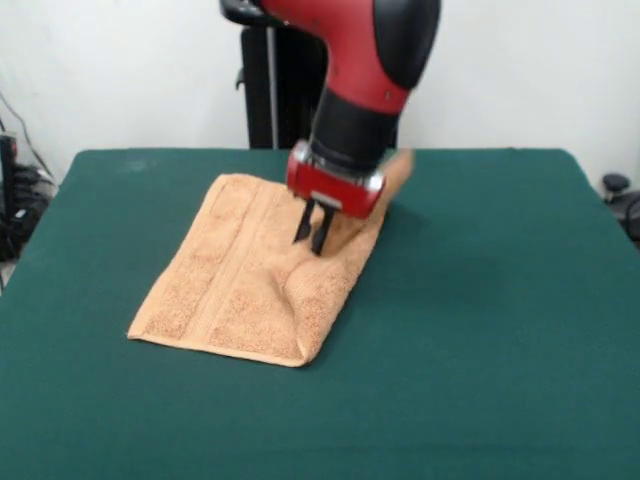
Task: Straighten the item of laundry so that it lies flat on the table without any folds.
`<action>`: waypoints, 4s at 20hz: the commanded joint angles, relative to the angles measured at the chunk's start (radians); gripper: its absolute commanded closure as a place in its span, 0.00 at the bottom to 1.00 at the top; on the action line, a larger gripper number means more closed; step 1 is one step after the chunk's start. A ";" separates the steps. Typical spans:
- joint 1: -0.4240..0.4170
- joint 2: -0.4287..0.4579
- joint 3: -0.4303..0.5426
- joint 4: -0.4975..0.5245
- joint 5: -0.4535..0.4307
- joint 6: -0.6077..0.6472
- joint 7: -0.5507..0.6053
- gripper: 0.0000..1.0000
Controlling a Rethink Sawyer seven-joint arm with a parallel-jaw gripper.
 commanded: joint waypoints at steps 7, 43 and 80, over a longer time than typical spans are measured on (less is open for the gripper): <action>0.132 0.346 -0.024 -0.368 0.427 -0.066 0.320 1.00; 0.366 0.149 -0.133 -0.123 0.516 0.314 0.433 1.00; 0.262 0.367 -0.177 -0.440 0.390 0.257 0.558 1.00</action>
